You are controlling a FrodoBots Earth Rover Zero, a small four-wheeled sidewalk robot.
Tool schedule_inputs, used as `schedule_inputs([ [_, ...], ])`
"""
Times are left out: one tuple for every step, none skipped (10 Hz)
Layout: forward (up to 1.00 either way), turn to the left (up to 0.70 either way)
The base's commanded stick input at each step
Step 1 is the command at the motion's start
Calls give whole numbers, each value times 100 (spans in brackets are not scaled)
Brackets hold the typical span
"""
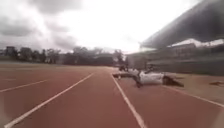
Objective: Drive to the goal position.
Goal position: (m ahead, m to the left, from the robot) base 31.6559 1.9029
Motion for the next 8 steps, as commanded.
schedule_inputs([
  [85,0],
  [85,0],
  [85,0],
  [85,0],
  [85,0],
  [85,0],
  [85,0],
  [85,0],
])
